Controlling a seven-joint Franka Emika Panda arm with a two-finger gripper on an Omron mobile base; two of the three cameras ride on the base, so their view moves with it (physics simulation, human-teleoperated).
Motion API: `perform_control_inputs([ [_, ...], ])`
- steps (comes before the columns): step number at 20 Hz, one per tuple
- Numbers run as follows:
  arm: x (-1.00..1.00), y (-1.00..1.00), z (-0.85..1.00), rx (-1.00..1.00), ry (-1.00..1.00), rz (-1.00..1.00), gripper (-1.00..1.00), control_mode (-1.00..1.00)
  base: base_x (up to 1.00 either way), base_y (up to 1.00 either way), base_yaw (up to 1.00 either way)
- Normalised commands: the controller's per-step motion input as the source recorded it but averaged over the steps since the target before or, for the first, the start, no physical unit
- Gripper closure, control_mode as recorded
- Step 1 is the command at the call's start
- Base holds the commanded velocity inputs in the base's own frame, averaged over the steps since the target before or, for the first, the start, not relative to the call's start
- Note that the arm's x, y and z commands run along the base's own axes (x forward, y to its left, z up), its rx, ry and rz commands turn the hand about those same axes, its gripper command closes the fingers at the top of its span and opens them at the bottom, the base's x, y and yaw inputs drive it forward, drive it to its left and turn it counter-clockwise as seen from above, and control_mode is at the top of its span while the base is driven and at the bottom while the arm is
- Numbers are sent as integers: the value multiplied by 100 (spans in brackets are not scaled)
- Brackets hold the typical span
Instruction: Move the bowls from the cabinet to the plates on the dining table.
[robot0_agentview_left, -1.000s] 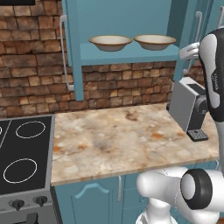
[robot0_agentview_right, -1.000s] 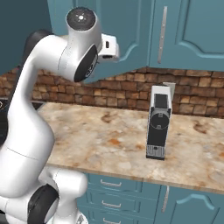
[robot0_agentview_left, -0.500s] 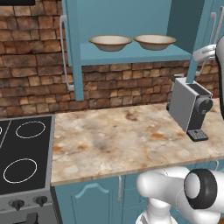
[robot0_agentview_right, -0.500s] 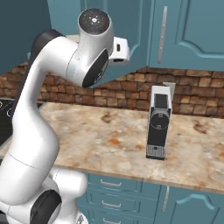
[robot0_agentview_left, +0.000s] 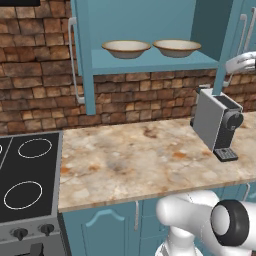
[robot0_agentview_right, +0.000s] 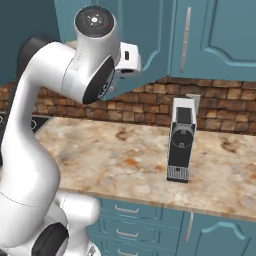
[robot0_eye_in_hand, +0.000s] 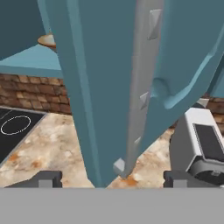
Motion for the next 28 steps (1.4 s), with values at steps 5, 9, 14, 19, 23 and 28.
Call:
perform_control_inputs([
  [5, -52, 65, 0, 0, 0, 0, -100, -100, 0, 0, 0],
  [9, -26, 79, 5, -1, 0, 0, -100, -100, 0, 0, 0],
  [14, -14, 63, 4, -5, 0, 0, -100, -100, 0, 0, 0],
  [19, 24, 25, 0, -28, 0, -2, -100, -100, 0, 0, 0],
  [23, 74, 1, 0, -37, 6, -8, -100, -100, 0, 0, 0],
  [28, 96, -2, 0, -30, 1, -6, -100, -100, 0, 0, 0],
])
